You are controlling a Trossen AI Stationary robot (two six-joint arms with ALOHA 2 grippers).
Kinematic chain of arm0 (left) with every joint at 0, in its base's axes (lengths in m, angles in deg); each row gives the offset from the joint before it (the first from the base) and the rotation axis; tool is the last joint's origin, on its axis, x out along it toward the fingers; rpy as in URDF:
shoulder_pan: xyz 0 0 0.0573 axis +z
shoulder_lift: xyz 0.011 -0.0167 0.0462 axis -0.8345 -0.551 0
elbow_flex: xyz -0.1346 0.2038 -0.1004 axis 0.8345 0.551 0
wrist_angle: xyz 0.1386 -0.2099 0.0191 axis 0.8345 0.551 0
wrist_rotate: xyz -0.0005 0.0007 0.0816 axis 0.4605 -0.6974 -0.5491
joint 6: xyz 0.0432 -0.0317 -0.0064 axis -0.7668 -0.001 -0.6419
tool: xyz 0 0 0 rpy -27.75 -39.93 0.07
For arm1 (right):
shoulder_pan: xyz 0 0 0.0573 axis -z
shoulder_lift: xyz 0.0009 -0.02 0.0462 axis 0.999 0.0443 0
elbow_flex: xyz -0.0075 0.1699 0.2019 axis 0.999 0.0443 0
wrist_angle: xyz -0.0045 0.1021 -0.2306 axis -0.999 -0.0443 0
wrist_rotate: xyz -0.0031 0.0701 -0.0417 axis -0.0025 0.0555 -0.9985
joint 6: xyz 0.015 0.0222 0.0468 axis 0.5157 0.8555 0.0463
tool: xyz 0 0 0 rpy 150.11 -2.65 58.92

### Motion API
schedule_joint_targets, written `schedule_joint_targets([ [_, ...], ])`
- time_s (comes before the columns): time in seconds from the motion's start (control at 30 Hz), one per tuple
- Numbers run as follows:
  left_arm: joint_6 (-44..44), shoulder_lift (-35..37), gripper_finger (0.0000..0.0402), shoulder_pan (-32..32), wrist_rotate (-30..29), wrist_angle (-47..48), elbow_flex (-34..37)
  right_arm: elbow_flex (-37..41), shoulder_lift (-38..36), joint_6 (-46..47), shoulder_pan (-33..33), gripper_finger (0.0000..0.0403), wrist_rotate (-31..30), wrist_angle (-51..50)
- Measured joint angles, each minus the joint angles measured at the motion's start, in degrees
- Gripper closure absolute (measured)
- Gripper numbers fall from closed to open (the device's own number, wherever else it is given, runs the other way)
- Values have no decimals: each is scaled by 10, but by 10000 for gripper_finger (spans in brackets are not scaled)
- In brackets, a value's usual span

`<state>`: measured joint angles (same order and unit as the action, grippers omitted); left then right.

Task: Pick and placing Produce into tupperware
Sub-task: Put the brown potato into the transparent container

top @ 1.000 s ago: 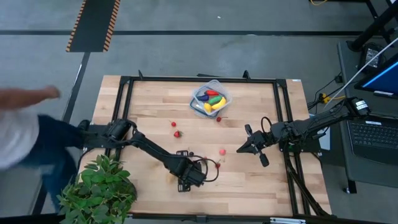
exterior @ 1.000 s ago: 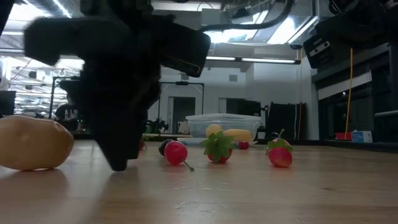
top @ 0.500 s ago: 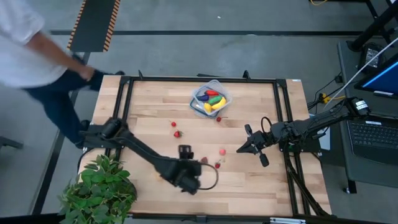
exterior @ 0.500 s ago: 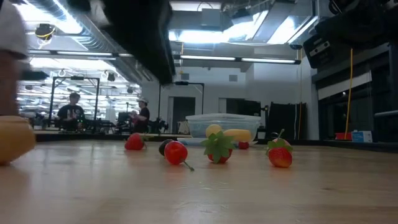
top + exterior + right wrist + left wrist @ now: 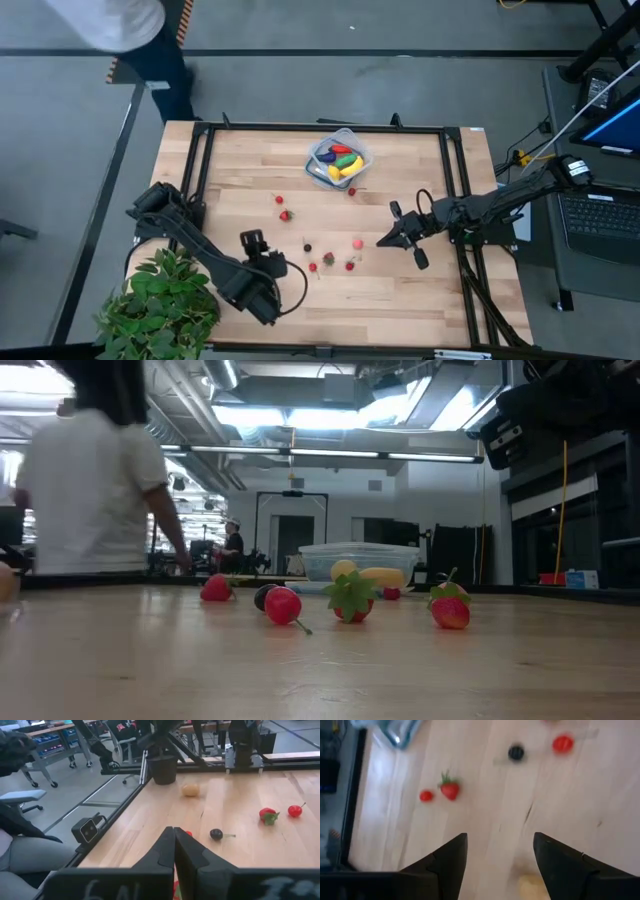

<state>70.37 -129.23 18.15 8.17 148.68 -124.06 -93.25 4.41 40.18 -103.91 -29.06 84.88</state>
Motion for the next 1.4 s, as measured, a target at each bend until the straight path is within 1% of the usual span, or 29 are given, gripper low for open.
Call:
schedule_joint_targets([
  [0.23, -1, -2, 182, 11, 98, -21, 95, -6, 19, 0, 0, 398, 0, 2],
  [0.33, 5, -2, 182, 10, 133, -5, 129, -6, 20, 0, 0, 398, 0, 1],
  [0.47, 13, -2, 182, 6, 192, 29, 142, -6, 20, 0, 0, 398, 0, 1],
  [0.57, 13, -2, 182, -1, 211, 49, 142, -6, 20, 0, 0, 398, 0, 1],
  [0.67, 23, -2, 182, -7, 224, 49, 142, -6, 20, 0, 0, 398, 0, 1],
  [0.9, 89, -2, 182, -8, 241, 47, 142, -6, 20, -1, 0, 398, 0, 2],
  [1.13, 104, -2, 182, -7, 239, -1, 142, -6, 20, 0, 0, 398, 0, 2],
  [1.4, 86, -2, 182, -3, 256, -40, 142, -6, 19, 1, 0, 398, 0, 2],
])
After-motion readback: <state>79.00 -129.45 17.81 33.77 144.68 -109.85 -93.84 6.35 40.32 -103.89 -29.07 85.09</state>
